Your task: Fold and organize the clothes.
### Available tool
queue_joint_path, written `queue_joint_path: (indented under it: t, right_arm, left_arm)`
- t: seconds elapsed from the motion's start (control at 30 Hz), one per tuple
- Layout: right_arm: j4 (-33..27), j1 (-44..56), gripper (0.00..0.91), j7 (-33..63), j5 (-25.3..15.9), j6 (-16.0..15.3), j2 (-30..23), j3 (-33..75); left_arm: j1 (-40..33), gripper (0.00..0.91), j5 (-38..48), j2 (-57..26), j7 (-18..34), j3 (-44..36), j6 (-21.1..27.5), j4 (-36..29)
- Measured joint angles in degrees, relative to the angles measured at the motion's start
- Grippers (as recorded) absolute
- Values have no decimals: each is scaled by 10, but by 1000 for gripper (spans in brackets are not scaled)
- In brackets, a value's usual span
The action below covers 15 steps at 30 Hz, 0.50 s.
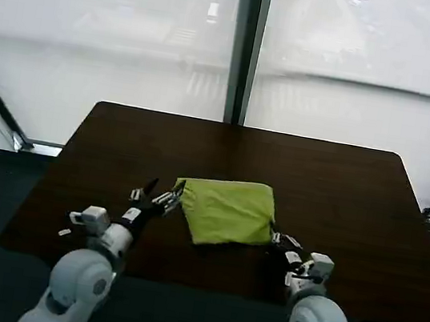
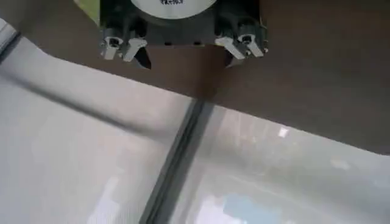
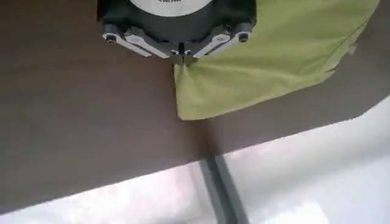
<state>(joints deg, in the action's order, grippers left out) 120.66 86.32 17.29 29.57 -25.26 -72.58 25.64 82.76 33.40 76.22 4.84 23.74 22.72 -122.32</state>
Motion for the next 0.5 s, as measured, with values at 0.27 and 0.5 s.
queue_joint_path:
  t: [0.27,0.5]
  right_arm:
    - [2,36,0,38,-84,-22,-10,88]
    - [9,54,0,0,-88,-51,-9,84]
  left_arm:
    - [0,878,-6,9,-4,1,-4,4]
    - [4,878,-10,13,-5,1,-7,7]
